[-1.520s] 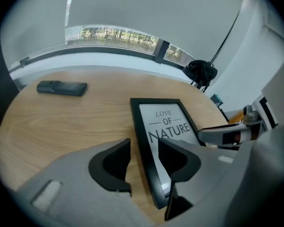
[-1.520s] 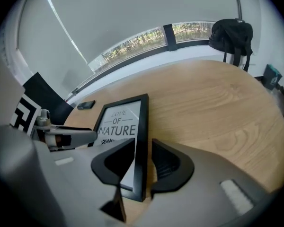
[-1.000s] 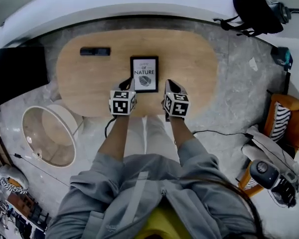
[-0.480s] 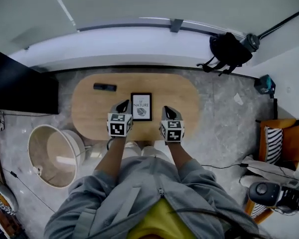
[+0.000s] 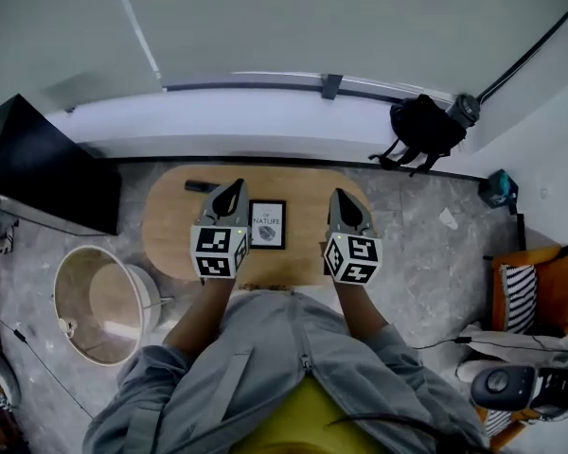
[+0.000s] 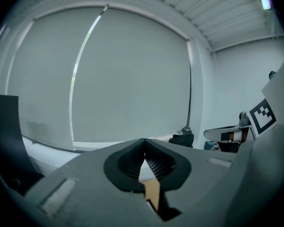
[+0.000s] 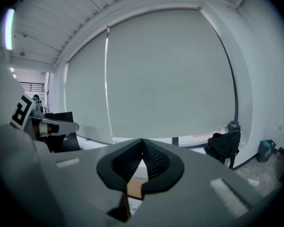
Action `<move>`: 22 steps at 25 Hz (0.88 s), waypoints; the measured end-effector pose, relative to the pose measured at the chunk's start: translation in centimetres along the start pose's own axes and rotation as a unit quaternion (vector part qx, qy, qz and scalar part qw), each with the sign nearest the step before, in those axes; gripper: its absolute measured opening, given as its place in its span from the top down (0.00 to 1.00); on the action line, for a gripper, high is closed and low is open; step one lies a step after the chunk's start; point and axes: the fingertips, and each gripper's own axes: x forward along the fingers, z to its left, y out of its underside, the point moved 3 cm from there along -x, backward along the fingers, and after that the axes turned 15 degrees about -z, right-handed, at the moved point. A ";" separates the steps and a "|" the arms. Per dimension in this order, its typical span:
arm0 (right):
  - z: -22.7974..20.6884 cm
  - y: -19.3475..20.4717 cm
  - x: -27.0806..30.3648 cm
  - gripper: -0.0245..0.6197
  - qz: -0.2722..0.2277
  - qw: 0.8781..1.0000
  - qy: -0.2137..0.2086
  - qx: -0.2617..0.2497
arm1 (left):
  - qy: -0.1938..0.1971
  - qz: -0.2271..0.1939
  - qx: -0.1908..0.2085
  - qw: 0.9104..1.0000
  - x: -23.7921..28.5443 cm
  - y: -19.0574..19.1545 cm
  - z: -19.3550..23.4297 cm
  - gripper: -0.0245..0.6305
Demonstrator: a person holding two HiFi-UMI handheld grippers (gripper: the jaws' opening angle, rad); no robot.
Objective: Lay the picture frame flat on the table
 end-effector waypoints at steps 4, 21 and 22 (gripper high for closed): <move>0.0 -5.2 -1.5 0.96 -0.048 0.999 -0.003 -0.025 | -0.015 -0.058 0.015 0.998 -1.4 -5.1 -1.6 0.96; 1.2 -9.6 -5.6 0.96 -0.097 0.990 -0.066 -0.073 | -0.025 -0.119 0.054 0.991 -5.8 -9.6 -6.4 0.96; 1.2 -9.7 -5.7 0.96 -0.098 0.990 -0.067 -0.070 | -0.025 -0.120 0.054 0.991 -5.9 -9.6 -6.5 0.96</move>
